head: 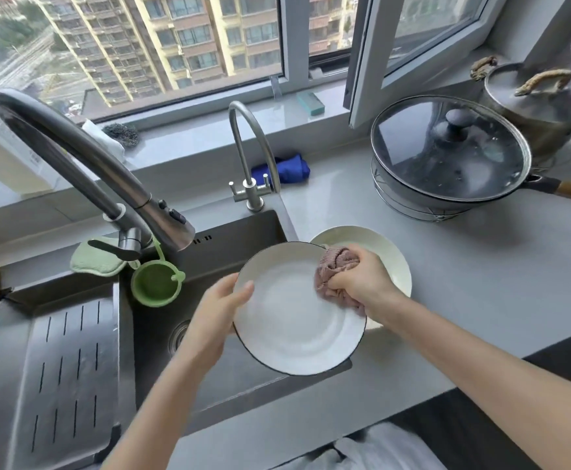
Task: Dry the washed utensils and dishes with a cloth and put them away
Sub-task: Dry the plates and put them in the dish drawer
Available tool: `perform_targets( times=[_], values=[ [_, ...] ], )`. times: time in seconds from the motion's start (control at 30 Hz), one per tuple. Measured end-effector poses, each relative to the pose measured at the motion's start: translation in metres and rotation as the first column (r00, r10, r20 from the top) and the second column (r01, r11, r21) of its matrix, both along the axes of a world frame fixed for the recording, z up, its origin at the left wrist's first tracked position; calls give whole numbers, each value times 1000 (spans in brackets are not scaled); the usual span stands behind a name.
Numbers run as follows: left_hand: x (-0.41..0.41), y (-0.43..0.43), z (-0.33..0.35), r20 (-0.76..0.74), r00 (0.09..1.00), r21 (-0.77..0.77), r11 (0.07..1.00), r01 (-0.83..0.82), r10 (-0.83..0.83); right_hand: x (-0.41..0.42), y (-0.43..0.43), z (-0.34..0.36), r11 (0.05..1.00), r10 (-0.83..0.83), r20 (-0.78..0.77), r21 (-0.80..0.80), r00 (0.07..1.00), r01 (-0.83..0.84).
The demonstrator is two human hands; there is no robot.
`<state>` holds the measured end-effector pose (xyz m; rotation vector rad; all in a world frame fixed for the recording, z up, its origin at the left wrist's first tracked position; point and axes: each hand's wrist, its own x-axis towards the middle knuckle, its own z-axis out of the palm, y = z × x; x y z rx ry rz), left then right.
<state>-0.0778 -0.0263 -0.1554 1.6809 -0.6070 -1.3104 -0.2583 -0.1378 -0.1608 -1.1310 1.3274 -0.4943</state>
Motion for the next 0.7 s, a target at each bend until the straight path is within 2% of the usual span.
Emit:
perform_targets(
  times=[0.07,0.13,0.2,0.23,0.3,0.4,0.47,0.53,0.57,0.63,0.67,0.7],
  values=[
    [16,-18,7,120,949,37,957,288,-290,5,-6,19,931,259,-27,-258,965,-257],
    [12,-34,15,254,862,-16,889,457,-439,19,-9,32,746,453,-212,-442,866,-498],
    [6,-47,17,435,824,-131,880,456,-363,30,-14,43,577,459,-378,-562,804,-593],
    [2,-50,20,539,793,-175,883,436,-285,33,-18,47,553,434,-390,-596,812,-582],
    [1,-52,22,660,739,-256,885,389,-133,30,-29,48,622,353,-320,-622,879,-476],
    [0,-51,27,629,775,-334,922,197,62,13,-32,40,872,107,-35,-477,994,-110],
    [2,-57,30,504,825,-378,924,-56,256,10,-12,28,970,-109,251,-184,962,158],
    [-4,-64,30,325,810,-411,844,-343,487,25,17,17,947,-317,506,205,802,245],
    [-12,-67,29,224,772,-404,778,-481,594,35,28,13,908,-412,565,323,715,268],
    [-34,-59,23,56,697,-362,665,-653,715,48,37,9,844,-533,542,390,650,368],
    [-43,-52,18,15,695,-337,658,-673,719,48,35,10,823,-567,487,368,665,432],
    [-46,-44,14,2,723,-293,692,-660,690,45,33,14,811,-584,427,336,690,478]
  ],
)
